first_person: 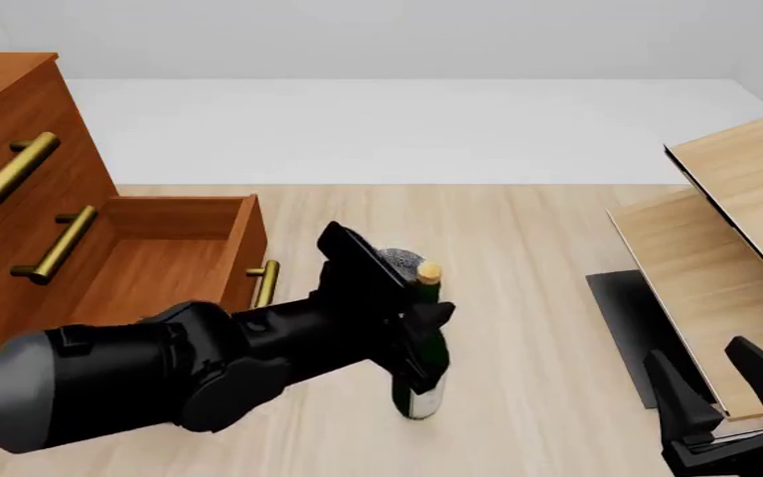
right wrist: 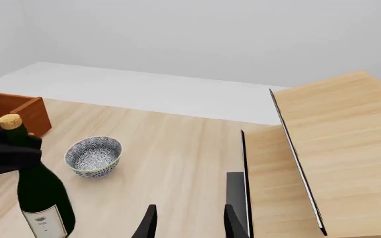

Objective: Put the wine bottle in the bottom drawer of the cabinet.

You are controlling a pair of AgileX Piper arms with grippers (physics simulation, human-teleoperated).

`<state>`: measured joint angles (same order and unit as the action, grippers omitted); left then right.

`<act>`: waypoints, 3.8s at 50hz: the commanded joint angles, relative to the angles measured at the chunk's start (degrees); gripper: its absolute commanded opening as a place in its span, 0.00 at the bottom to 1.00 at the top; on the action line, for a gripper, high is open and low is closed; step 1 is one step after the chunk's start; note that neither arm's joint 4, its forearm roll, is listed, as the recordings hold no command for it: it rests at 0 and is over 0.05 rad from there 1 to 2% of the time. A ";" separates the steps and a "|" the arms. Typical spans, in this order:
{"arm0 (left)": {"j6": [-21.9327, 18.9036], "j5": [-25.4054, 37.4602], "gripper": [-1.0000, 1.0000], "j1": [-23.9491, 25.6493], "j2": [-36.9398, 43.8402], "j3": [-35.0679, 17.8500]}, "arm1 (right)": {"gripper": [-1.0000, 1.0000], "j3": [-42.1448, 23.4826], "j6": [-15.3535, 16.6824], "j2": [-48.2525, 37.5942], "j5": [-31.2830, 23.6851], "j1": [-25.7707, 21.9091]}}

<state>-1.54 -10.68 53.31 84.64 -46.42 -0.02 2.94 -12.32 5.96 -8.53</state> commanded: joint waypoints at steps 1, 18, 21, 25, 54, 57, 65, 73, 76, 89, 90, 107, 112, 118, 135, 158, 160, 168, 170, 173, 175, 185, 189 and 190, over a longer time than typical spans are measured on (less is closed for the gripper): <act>-3.18 4.49 0.00 -0.51 -6.93 -1.26 | 1.00 0.00 0.14 0.11 -0.08 -0.07; -4.43 11.86 0.00 -4.35 -13.59 -4.89 | 1.00 0.00 0.25 -0.16 0.14 -0.12; -4.71 12.89 0.00 -5.14 -14.65 -5.39 | 1.00 0.00 0.27 -0.33 0.28 -0.13; -5.14 14.50 0.00 -6.46 -16.41 -6.20 | 1.00 0.00 0.11 -0.13 0.09 -0.11; -6.03 31.08 0.00 -20.02 -17.37 -17.46 | 1.00 0.00 0.40 -0.61 0.60 -0.31; -3.77 33.62 0.00 -20.19 -16.05 -19.19 | 1.00 0.00 0.47 -1.13 1.10 -0.37; -3.41 38.56 0.00 -21.35 -16.67 -21.96 | 1.00 0.00 0.65 -0.52 0.44 -0.42; -3.44 43.78 0.00 -24.22 -17.25 -24.34 | 1.00 0.00 0.98 -0.19 0.02 -0.57; -3.67 45.73 0.00 -25.40 -17.68 -25.67 | 1.00 0.00 1.05 -0.06 -0.15 -0.54; -1.08 50.80 0.00 -28.39 -16.42 -30.43 | 1.00 0.00 1.10 -0.01 -0.23 -0.52; -1.09 51.05 0.00 -29.74 -16.06 -30.47 | 1.00 0.00 0.98 0.00 -0.22 -0.49; -0.58 53.00 0.00 -35.33 -12.51 -34.44 | 1.00 0.00 0.85 -0.09 -0.08 -0.41; -2.17 53.20 0.00 -38.02 -11.49 -35.37 | 1.00 0.00 0.95 -0.10 -0.14 -0.41; -1.20 52.94 0.00 -38.90 -10.08 -34.17 | 1.00 0.00 0.87 -0.04 -0.18 -0.40; -1.57 51.66 0.00 -41.10 -9.76 -31.17 | 1.00 0.00 0.83 -0.51 0.29 -0.35; -1.23 48.91 0.00 -43.14 -13.30 -23.63 | 1.00 0.00 1.13 0.65 -0.96 -0.35; -0.37 48.83 0.00 -42.79 -13.61 -23.22 | 1.00 0.00 1.12 0.78 -1.09 -0.34; -0.58 47.54 0.00 -43.33 -14.65 -20.24 | 1.00 0.00 1.17 0.98 -1.31 -0.31; -0.56 47.36 0.00 -43.35 -14.94 -19.80 | 1.00 0.00 1.27 0.86 -1.20 -0.32; -0.21 46.70 0.00 -43.25 -15.19 -18.68 | 1.00 0.00 1.34 0.47 -0.83 -0.38; 0.14 46.10 0.00 -43.06 -15.23 -17.70 | 1.00 0.00 1.40 0.14 -0.53 -0.41; 0.45 45.68 0.00 -43.24 -15.69 -16.42 | 1.00 0.00 1.46 -0.63 0.19 -0.40; -0.03 45.20 0.00 -43.61 -15.48 -15.84 | 1.00 0.00 1.42 -0.66 0.22 -0.41; 0.01 44.99 0.00 -43.31 -15.57 -15.48 | 1.00 0.00 1.35 -0.55 0.12 -0.37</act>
<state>-0.76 34.44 9.94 70.95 -63.03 -0.02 4.35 -12.74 5.90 -8.90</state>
